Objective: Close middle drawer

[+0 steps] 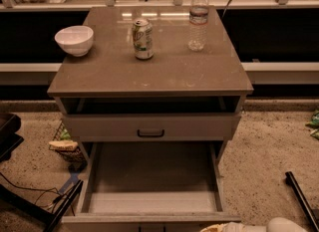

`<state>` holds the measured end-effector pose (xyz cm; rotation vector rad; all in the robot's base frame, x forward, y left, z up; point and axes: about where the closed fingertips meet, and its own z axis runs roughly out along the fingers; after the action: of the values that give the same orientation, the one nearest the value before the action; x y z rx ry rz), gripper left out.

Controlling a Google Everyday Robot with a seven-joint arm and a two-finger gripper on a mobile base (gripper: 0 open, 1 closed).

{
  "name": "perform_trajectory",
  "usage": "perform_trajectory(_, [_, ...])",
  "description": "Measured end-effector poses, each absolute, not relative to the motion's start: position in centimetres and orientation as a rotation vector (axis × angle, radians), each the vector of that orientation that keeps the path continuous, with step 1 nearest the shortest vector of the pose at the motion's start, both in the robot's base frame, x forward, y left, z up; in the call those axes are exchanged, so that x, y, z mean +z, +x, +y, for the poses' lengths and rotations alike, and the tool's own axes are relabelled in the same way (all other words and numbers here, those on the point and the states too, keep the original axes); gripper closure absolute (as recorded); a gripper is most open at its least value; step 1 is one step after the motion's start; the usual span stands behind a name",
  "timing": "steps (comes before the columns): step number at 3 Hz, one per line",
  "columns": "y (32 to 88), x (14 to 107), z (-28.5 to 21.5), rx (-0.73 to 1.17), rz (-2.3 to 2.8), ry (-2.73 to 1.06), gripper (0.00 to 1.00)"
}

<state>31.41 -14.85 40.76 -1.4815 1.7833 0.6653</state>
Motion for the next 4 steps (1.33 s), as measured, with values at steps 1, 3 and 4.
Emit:
perform_trajectory(1, [34.2,41.3,-13.1,0.664,1.752,-1.513,1.00])
perform_trajectory(3, [37.6,42.1,-10.9,0.667,1.722,-1.541,1.00])
perform_trajectory(4, [42.1,42.8,-7.6,0.664,1.705,-1.579,1.00])
